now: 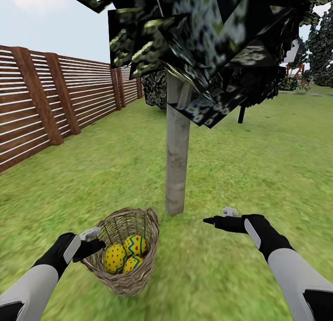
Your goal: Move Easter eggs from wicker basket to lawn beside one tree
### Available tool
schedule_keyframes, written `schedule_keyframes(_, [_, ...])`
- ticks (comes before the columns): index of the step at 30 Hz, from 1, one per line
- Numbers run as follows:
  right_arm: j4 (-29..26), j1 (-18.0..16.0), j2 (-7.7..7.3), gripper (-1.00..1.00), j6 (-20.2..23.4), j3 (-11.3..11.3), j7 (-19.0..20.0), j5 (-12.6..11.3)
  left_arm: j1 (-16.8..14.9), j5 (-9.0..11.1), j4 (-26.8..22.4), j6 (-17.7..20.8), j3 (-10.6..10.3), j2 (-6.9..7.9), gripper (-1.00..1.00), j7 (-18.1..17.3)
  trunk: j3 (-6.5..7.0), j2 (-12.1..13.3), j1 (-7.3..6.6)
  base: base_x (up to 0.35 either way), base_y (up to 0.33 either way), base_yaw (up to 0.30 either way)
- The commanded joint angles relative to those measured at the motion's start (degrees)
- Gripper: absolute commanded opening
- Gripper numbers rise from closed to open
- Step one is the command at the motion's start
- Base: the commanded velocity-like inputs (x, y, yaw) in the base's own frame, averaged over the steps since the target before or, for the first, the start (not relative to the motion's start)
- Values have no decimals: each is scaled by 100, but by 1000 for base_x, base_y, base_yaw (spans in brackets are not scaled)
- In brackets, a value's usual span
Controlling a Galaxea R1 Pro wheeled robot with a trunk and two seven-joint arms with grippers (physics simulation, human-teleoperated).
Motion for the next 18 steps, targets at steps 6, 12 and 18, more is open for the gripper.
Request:
schedule_keyframes(6, [4,1,6,100,43,-17,4,-26,-2,43,-76,40,16,13,100,34,-113,-243,131,0,0,0])
schedule_keyframes(12, [36,-5,13,100,27,-17,-5,-26,-2,43,-124,78,21,57,100,49,-203,-443,241,0,0,0])
schedule_keyframes(18, [39,-3,6,100,25,-17,-5,-26,-2,43,-116,101,15,56,100,42,-149,-323,175,0,0,0])
